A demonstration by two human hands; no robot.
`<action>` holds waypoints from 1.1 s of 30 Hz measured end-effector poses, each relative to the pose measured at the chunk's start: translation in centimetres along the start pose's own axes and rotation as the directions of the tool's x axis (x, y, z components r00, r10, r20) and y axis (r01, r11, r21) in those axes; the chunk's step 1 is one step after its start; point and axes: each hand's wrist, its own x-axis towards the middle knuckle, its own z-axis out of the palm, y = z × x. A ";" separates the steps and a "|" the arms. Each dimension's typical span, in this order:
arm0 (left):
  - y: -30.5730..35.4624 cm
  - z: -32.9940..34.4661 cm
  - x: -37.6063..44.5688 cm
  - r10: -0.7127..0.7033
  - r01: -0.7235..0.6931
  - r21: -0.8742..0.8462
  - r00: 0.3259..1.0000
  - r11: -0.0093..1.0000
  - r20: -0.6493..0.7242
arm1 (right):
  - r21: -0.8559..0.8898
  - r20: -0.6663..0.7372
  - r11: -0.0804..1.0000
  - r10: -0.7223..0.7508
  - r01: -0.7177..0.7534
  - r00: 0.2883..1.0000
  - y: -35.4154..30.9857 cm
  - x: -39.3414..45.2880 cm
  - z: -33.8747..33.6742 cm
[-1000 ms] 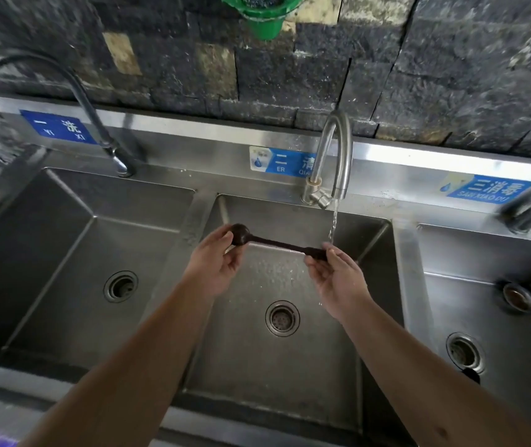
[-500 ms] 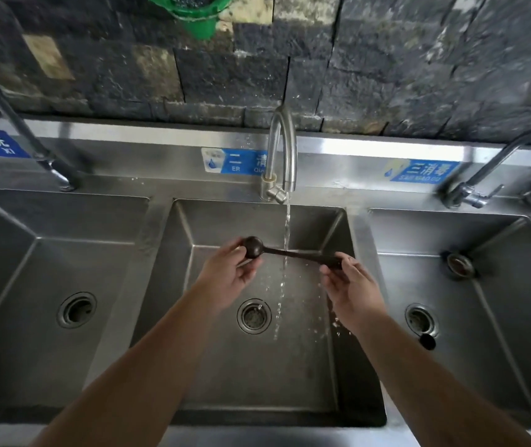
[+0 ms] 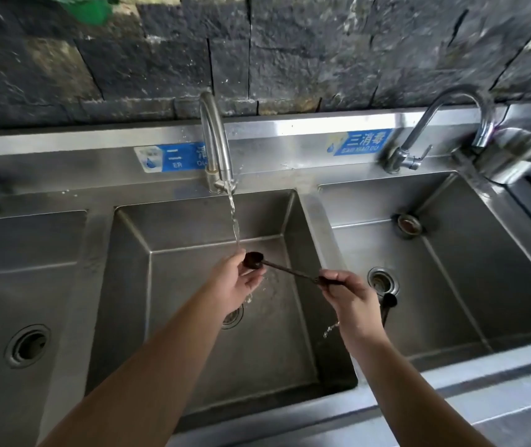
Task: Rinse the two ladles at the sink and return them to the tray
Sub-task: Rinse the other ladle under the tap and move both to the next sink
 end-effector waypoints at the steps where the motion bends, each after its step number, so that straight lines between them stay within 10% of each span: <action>1: -0.4 -0.2 0.0 -0.011 0.011 0.026 1.000 1.000 -0.015 | -0.130 -0.011 0.990 -0.052 0.050 0.999 0.2 -0.2 -0.4; 8: -4.7 -0.2 -0.6 -0.150 0.148 -0.023 0.983 0.989 -0.104 | -0.673 0.140 0.577 -0.516 0.463 0.845 0.8 -2.9 -2.1; 14: -8.1 0.6 -1.8 -0.296 0.316 -0.218 0.948 0.924 0.117 | -0.691 0.438 0.207 -0.642 0.692 0.630 0.2 -5.9 -3.3; 21: -10.1 5.1 -3.3 -0.149 0.100 0.252 0.972 0.962 0.181 | -0.815 -0.050 0.568 -0.266 0.115 0.963 1.6 -6.8 -5.4; 33: -15.3 17.9 1.9 0.051 -0.298 0.838 0.950 0.457 0.309 | -0.443 -0.179 0.878 0.109 -0.179 0.978 -1.6 3.3 -16.1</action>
